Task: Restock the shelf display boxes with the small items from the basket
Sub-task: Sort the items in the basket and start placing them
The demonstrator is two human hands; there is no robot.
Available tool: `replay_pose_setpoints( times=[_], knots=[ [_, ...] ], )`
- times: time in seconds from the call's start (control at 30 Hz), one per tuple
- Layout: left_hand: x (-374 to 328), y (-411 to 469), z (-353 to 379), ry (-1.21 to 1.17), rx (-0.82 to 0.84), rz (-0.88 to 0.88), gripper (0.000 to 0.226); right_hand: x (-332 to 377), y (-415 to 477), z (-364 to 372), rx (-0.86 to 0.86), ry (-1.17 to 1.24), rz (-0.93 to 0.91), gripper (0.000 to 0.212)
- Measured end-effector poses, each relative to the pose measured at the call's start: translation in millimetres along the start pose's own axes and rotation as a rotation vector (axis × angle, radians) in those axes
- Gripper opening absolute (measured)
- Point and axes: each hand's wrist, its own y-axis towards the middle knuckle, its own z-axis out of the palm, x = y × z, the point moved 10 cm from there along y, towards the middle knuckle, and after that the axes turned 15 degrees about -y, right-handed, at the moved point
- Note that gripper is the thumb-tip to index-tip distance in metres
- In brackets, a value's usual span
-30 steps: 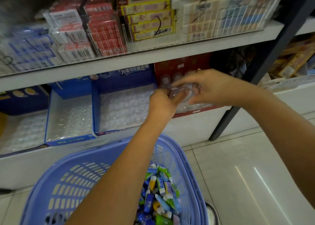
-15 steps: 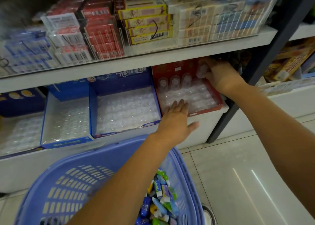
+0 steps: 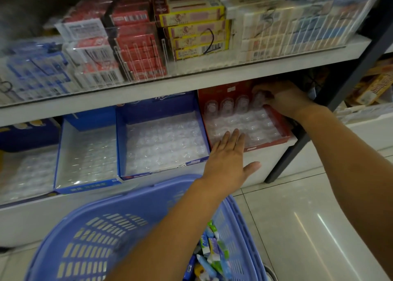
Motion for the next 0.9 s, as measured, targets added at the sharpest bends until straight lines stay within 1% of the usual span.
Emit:
replay_pose_setpoints(
  times=[0.17,0.3,0.37,0.47,0.5,0.53,0.57,0.6,0.67,0.7,0.73,0.77,0.83,0.9],
  knots=[
    [0.4,0.4,0.9,-0.006,0.017,-0.012,0.078,1.2,-0.5,10.3,0.049,-0.003,0.003,0.038],
    [-1.1,2.0,1.5,-0.018,0.001,-0.01,0.077,7.6,2.4,8.4,0.012,-0.119,0.013,0.039],
    [-0.8,3.1,1.5,-0.024,-0.028,-0.01,0.075,11.5,1.2,6.3,0.029,-0.133,0.029,0.041],
    [-2.7,4.9,-1.2,-0.043,-0.028,-0.034,0.072,16.8,-6.4,0.5,0.084,-0.133,0.052,0.048],
    [-5.1,4.8,-4.3,-0.094,-0.034,-0.037,0.071,20.4,-10.2,-5.4,0.09,-0.132,0.072,0.052],
    [-8.5,2.0,-11.3,-0.187,-0.07,-0.032,0.068,24.8,-14.6,-14.4,0.079,-0.145,0.1,0.054],
    [-10.8,-4.8,-23.6,-0.298,-0.143,-0.024,0.063,31.6,-19.9,-27.4,0.049,-0.16,0.128,0.052],
    [-11.5,-16.3,-40.6,-0.393,-0.251,0.004,0.055,42.2,-25.7,-42.5,0.006,-0.165,0.139,0.044],
    [-4.3,-53.8,-71.9,-0.466,-0.453,0.067,0.032,81.4,-43.5,-70.3,-0.067,-0.132,0.065,0.026],
    [9.2,-75.9,-78.0,-0.47,-0.502,0.057,0.025,107.7,-56.0,-77.0,-0.055,-0.111,-0.002,0.02],
    [29.8,-98.7,-79.0,-0.474,-0.525,0.001,0.03,137.2,-69.3,-76.0,-0.002,-0.099,-0.08,0.016],
    [57.9,-123.6,-74.8,-0.481,-0.532,-0.103,0.036,169.2,-82.6,-67.2,0.078,-0.087,-0.163,0.015],
    [119.3,-177.2,-57.1,-0.486,-0.512,-0.388,0.037,236.5,-111.1,-33.9,0.235,-0.026,-0.333,0.016],
    [175.1,-229.2,-29.2,-0.454,-0.42,-0.698,0.032,300.8,-141.0,14.2,0.384,0.057,-0.478,0.017]
  ],
)
